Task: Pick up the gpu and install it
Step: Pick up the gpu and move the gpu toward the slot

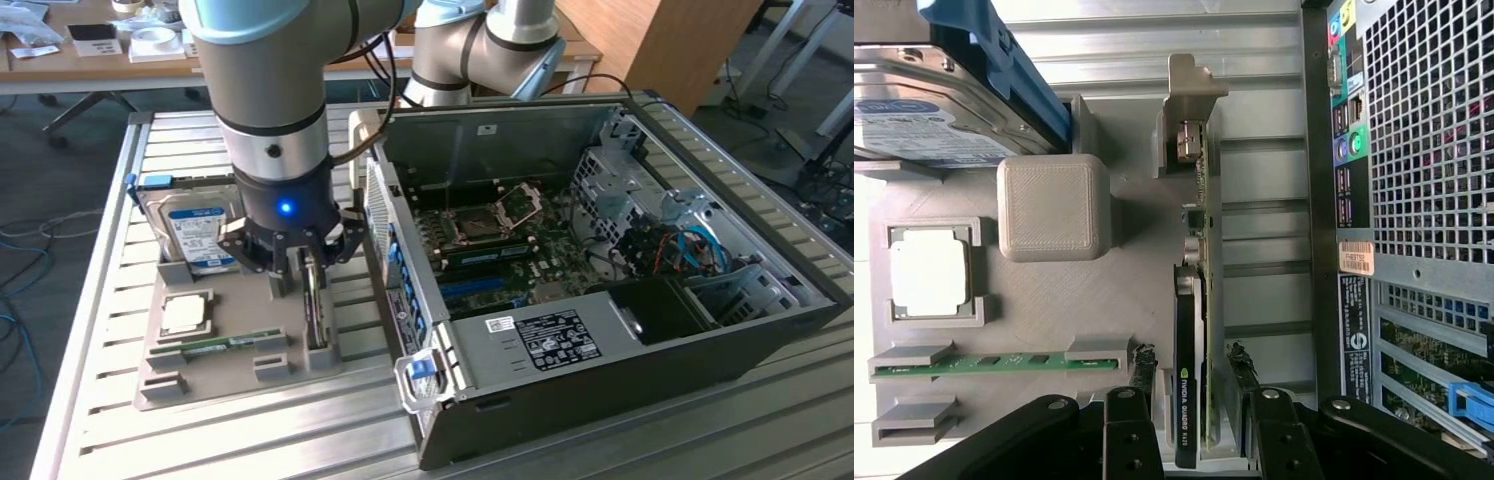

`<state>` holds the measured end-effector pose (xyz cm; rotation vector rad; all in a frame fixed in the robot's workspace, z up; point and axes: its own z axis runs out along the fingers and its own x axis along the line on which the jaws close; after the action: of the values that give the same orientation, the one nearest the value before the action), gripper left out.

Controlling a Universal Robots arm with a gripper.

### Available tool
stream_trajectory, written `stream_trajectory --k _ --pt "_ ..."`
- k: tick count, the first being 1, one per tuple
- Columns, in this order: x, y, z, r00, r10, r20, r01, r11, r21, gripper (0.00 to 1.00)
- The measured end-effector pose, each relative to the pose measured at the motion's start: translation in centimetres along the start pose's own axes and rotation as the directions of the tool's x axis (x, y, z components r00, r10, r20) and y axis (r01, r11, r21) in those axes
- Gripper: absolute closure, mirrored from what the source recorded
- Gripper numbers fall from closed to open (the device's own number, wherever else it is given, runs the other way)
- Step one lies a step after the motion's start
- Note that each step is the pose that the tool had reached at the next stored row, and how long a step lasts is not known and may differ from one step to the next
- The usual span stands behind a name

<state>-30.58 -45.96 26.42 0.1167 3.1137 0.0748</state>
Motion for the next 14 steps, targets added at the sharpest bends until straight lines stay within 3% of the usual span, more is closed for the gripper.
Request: stream_trajectory --k 14 --pt "0.01 -0.02 0.35 1.0 0.0 -0.0002 0.0 1.0 -0.0001 0.58"
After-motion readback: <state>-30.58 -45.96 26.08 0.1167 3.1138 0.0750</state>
